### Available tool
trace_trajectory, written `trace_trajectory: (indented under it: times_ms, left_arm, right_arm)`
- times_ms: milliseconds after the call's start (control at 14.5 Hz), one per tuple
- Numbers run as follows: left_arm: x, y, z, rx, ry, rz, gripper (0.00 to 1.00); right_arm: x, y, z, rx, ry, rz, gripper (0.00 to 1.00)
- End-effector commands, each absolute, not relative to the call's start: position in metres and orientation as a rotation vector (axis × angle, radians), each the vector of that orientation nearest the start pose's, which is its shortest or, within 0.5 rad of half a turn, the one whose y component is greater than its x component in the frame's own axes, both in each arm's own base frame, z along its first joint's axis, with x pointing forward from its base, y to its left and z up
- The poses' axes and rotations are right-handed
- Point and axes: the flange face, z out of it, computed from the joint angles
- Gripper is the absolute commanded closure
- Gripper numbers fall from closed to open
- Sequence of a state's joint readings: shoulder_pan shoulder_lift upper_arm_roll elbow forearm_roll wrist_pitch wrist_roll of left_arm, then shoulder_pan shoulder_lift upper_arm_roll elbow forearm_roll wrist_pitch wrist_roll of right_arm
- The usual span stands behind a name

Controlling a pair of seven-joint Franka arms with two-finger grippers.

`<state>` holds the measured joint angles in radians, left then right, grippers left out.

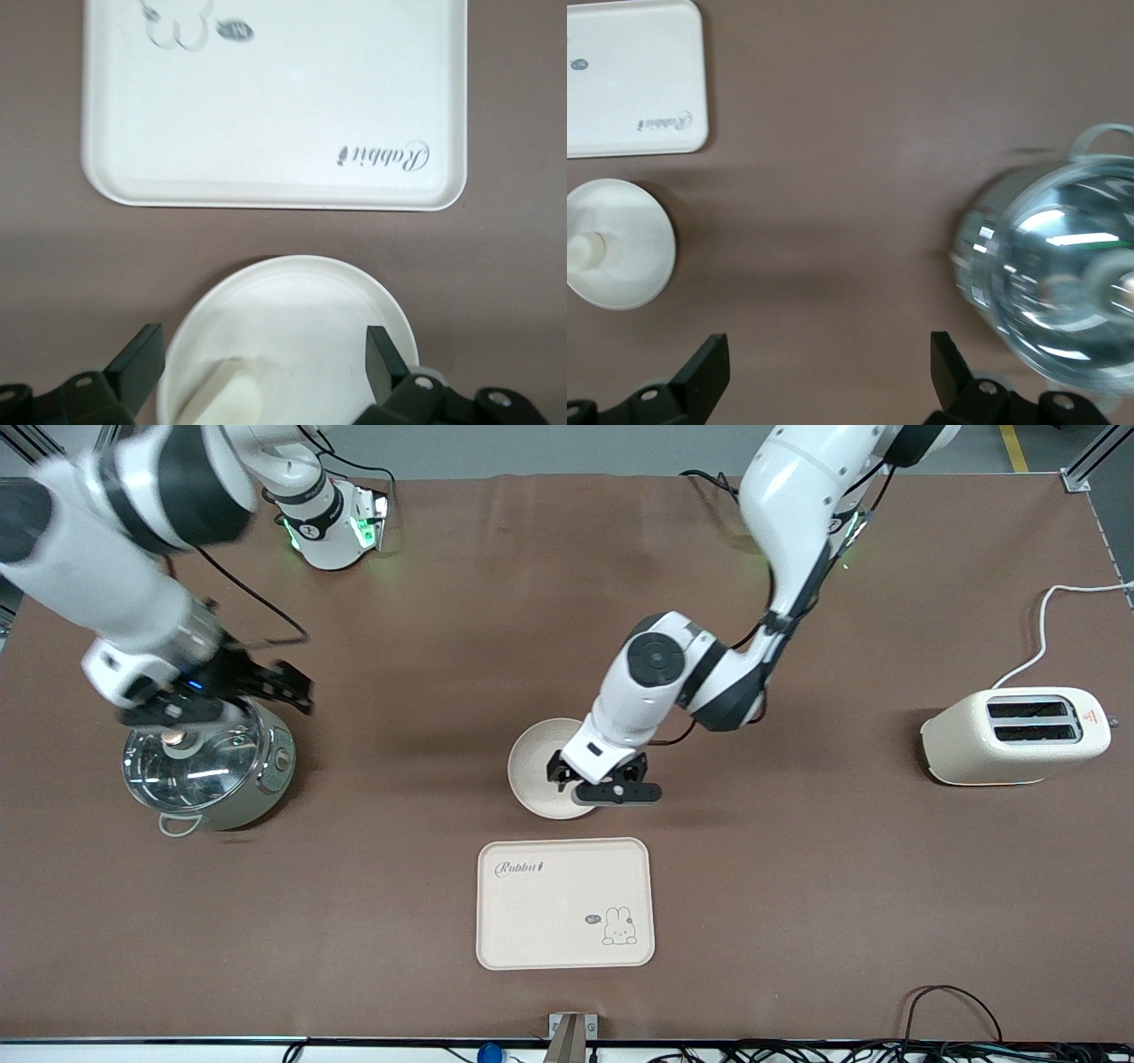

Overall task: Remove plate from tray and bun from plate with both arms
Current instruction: 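Release the plate with the right gripper while the left gripper reaches the bun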

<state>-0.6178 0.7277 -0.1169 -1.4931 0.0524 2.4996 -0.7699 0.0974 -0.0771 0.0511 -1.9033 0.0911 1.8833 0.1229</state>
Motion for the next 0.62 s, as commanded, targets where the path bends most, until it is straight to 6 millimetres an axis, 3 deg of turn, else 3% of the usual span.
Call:
trace_trajectory:
  times_ms: [0,207,553]
  left_arm:
    - [0.554,-0.503,0.258,-3.284,0.012,-0.405,0.0]
    - [0.536,-0.516,0.238,-3.244,0.034,-0.405,0.0]
    - [0.518,-0.508,0.209,-3.199,0.054,-0.335,0.01]
  right_arm:
    - [0.522,0.021,0.574,-3.077,-0.018,-0.069,0.0]
    - [0.51,-0.034,0.624,-3.13,-0.022,-0.037,0.0]
    - [0.505,-0.048,0.672,-3.162,-0.015,-0.101,0.0]
